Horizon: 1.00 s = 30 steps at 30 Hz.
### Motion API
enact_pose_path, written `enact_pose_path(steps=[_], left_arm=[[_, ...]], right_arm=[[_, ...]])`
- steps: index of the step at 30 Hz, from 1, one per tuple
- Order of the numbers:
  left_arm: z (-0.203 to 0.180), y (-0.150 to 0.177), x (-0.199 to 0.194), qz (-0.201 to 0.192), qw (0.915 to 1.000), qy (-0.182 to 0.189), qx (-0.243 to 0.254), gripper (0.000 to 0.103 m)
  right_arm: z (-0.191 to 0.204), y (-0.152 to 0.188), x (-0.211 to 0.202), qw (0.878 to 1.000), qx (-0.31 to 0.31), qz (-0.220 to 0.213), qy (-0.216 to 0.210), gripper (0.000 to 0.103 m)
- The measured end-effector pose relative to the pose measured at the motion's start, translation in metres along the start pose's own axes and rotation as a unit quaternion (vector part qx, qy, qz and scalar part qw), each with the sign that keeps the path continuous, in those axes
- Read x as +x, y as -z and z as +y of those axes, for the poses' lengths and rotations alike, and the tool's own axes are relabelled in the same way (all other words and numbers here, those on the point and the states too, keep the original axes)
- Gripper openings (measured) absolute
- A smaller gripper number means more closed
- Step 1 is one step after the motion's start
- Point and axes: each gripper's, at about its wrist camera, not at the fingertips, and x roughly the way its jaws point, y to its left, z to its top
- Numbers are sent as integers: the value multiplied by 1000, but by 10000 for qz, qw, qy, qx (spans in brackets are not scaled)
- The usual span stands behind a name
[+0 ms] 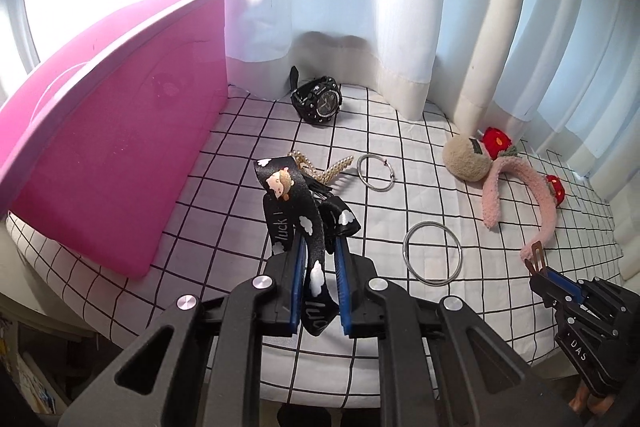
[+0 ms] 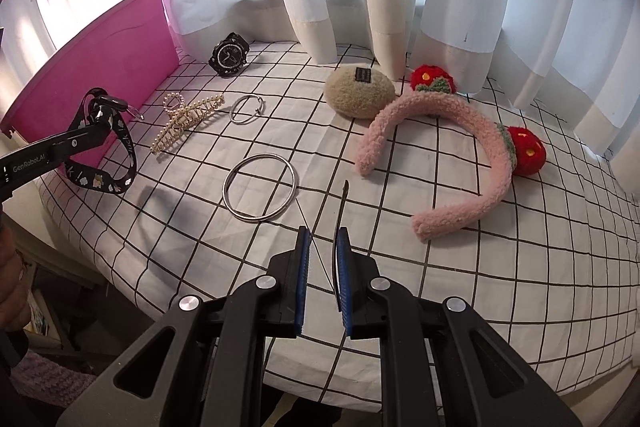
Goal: Organize jewelry
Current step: 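Close the left tool on the lanyard while the right tool grasps the hairpin, then carry the lanyard and hairpin over the pink tub and open both tools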
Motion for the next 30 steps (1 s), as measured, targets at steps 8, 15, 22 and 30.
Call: enact_pose_path(steps=[8, 15, 22, 30], left_arm=[[11, -37, -48, -573, 9982, 76, -182, 14], [37, -79, -94, -1184, 9924, -74, -322, 14], [91, -115, -127, -1616, 9843, -478, -530, 14], [161, -149, -141, -1711, 9779, -924, -772, 14]], right_arm=[[20, -54, -36, 9978, -245, -537, -307, 13], [56, -110, -53, 9916, -525, -861, -813, 13], [108, -176, -56, 9785, -859, -1171, -1462, 13], [197, -246, -48, 9586, -1421, -1238, -2134, 13]])
